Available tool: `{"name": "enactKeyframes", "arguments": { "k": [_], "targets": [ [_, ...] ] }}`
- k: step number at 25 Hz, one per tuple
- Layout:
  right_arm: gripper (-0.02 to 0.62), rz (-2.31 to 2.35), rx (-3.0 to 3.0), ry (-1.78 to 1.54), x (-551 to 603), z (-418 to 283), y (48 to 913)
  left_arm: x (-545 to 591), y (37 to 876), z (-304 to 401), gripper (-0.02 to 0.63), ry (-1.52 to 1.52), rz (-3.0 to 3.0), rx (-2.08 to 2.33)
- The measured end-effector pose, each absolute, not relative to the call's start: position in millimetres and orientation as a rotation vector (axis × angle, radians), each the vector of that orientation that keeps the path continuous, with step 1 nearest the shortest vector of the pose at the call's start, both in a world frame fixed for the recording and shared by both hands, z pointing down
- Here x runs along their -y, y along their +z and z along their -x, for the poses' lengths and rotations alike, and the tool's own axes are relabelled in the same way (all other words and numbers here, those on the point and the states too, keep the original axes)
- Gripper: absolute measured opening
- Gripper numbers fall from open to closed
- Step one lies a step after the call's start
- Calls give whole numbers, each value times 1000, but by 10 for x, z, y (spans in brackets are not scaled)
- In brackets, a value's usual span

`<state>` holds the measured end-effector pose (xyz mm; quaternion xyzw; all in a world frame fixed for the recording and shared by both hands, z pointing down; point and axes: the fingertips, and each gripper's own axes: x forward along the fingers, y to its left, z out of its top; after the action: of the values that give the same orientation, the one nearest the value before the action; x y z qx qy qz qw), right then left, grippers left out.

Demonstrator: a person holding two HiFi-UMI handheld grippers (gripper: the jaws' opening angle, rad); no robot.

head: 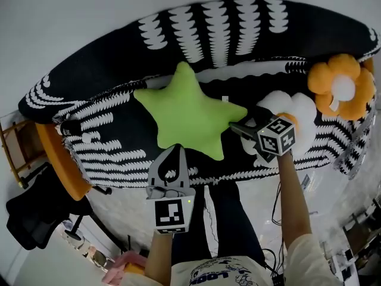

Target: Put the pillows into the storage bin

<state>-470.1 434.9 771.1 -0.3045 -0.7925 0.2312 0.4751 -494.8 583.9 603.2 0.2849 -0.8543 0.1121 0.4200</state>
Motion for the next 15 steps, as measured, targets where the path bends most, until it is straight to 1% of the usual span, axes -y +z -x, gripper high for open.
{"name": "enactKeyframes", "arguments": {
  "k": [6,9,11,15],
  "targets": [
    [316,895,1813,631,-4442,4706,7684,-5811,6101,4925,13,282,-701,2126],
    [276,914,1813,709,-4457,4747,7579,-5785,6100,4909,13,260,-694,2140],
    [227,926,1824,762,-4488,4770,7470,-5771,6076,4910,12,243,-691,2160],
    [199,949,1857,775,-4630,4753,7215,-5827,5997,4856,14,263,-698,2134]
  ]
}}
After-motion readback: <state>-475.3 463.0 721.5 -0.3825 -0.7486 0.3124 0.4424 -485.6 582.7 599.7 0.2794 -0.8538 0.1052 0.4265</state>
